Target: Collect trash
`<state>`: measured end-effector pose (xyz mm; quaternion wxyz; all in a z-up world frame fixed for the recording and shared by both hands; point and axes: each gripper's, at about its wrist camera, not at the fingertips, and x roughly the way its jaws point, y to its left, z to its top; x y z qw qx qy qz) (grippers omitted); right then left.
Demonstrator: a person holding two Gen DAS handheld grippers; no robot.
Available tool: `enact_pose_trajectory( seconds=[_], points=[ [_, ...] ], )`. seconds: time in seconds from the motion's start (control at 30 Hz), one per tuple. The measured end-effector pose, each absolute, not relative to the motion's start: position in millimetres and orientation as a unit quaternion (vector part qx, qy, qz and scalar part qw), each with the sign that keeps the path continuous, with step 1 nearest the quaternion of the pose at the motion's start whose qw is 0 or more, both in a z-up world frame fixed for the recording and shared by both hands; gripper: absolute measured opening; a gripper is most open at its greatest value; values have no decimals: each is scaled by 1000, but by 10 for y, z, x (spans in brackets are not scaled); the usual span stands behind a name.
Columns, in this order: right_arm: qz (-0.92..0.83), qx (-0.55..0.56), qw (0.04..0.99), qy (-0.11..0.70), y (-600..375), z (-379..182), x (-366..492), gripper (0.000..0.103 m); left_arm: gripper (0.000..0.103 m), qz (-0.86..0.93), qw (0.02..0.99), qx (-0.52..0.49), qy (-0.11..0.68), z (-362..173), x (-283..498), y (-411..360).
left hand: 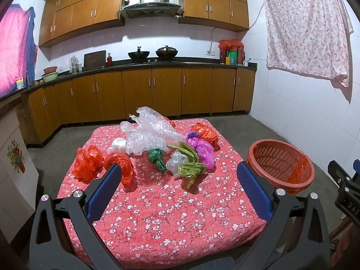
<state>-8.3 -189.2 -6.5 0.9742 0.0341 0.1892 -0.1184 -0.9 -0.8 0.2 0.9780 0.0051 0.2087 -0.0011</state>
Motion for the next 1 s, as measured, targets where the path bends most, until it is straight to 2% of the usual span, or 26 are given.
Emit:
enact_pose_trajectory(
  seconds=[0.37, 0.6, 1.0],
  points=[
    [-105, 36, 974, 196, -1899, -70, -19, 99, 101, 2, 978, 3, 211, -62, 19, -4],
    [-73, 35, 973, 218, -1788, -169, 313, 99, 101, 27, 975, -4, 222, -152, 121, 202],
    [-12, 25, 963, 266, -1378, -456, 1245, 97, 101, 173, 955, -24, 241, -396, 562, 1387]
  ],
)
